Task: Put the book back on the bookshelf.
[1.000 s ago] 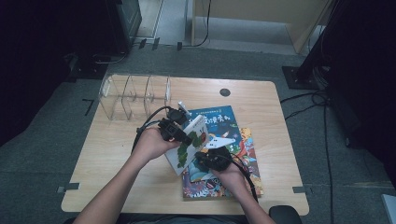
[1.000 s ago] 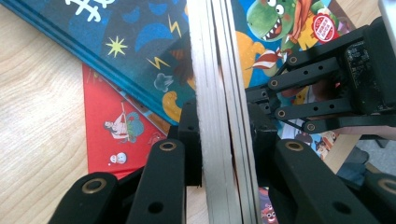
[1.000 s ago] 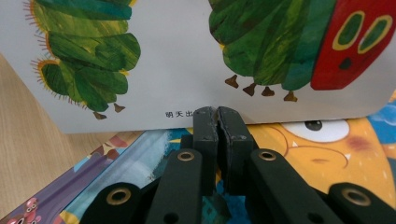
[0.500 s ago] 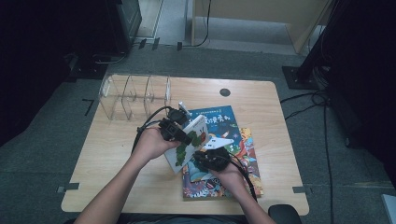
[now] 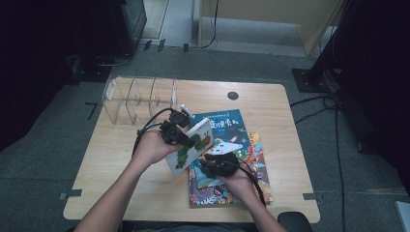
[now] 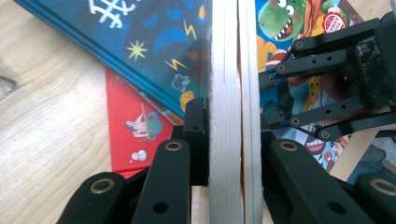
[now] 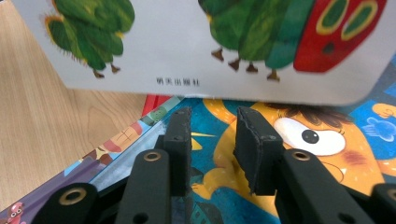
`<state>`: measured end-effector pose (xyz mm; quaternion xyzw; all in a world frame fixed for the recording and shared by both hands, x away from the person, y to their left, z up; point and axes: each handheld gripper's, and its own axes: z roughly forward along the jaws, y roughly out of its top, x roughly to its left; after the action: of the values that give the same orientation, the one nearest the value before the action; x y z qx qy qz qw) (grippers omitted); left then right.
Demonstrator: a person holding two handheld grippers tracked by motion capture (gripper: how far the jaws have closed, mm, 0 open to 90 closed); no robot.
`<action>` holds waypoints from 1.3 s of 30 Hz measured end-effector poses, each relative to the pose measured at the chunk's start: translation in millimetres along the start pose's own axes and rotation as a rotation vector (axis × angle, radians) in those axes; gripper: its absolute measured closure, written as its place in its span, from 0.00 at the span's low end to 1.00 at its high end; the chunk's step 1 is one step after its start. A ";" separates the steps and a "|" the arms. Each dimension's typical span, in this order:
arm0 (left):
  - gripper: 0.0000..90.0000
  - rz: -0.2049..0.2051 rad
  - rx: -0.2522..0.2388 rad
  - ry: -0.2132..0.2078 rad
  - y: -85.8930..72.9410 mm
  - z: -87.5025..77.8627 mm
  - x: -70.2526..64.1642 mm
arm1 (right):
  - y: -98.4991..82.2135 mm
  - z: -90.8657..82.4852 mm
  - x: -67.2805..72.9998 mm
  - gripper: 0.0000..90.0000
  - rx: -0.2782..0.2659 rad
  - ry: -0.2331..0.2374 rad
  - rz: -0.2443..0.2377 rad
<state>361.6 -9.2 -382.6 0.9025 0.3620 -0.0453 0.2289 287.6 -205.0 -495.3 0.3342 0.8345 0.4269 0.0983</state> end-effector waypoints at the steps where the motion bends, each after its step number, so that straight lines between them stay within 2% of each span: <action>1: 0.86 -0.001 -0.002 0.002 -0.4 -1.4 0.8 | -0.1 0.2 0.2 0.72 -0.002 -0.002 -0.002; 16: 0.85 -0.021 -0.022 0.033 -10.2 -17.7 14.5 | -2.5 2.4 3.5 0.67 -0.017 -0.016 -0.071; 39: 0.85 -0.064 -0.035 0.079 -26.9 -36.4 34.7 | -3.9 3.1 6.0 0.61 -0.021 -0.018 -0.101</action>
<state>365.9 46.0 -369.0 0.8874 0.4001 -0.0106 0.2287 282.6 -200.7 -499.5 0.2946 0.8448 0.4271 0.1304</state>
